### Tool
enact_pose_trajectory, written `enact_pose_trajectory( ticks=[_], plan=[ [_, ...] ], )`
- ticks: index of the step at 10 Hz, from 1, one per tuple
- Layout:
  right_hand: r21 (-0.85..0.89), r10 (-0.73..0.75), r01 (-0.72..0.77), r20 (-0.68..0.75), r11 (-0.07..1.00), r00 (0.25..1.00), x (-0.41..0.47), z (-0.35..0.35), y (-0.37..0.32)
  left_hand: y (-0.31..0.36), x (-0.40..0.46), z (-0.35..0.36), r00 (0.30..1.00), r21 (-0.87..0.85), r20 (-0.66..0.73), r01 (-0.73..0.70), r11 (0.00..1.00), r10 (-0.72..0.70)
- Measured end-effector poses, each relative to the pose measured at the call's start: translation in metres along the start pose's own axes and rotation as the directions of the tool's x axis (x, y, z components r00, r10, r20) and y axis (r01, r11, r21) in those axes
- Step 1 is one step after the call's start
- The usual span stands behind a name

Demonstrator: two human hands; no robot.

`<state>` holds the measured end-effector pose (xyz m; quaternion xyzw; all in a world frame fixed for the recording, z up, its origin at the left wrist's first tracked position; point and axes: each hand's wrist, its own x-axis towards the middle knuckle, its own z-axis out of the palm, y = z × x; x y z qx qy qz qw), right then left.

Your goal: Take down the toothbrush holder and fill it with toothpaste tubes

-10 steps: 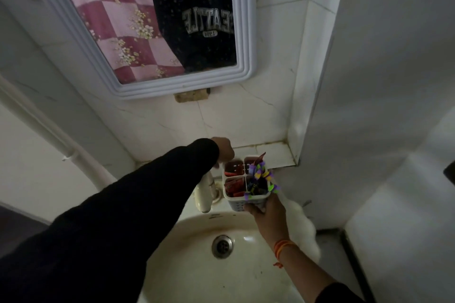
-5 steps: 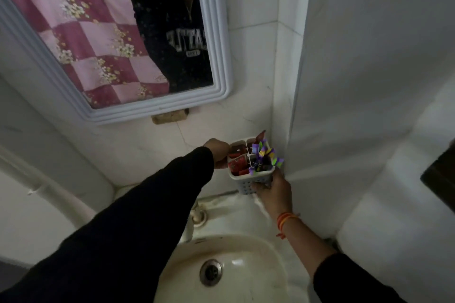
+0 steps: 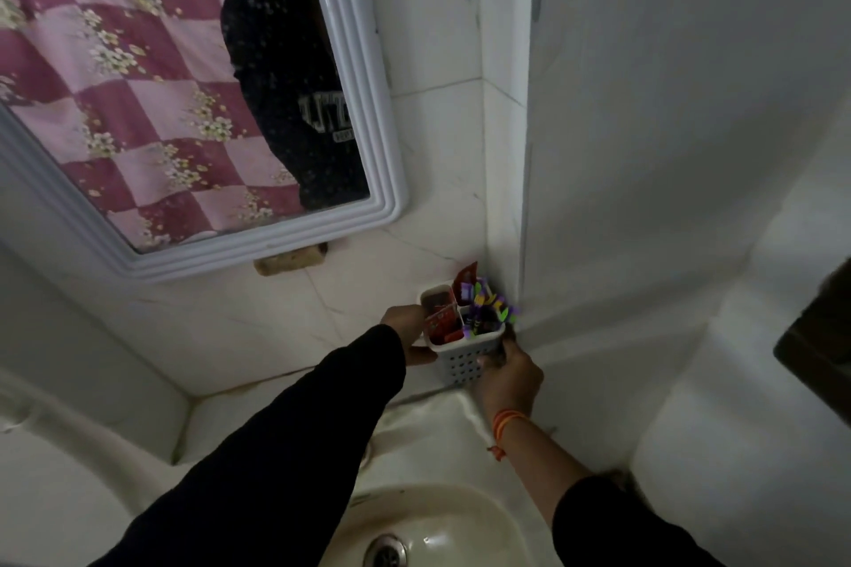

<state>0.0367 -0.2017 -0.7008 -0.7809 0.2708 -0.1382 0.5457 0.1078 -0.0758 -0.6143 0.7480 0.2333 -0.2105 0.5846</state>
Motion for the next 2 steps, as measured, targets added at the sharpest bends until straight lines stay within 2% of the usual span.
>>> enact_pose_trajectory(
  ticks=[1, 2],
  plan=[
    [0.025, -0.008, 0.007, 0.037, 1.000, 0.999, 0.0019, -0.0024, 0.0038, -0.0031, -0.0032, -0.0002, 0.999, -0.013, 0.026, -0.047, 0.999, 0.047],
    [-0.029, 0.043, -0.042, 0.057, 0.999, 0.997, -0.0058, -0.0089, 0.0020, -0.0098, -0.0046, -0.0055, 0.994, 0.072, -0.010, -0.106, 0.992, 0.107]
  ],
)
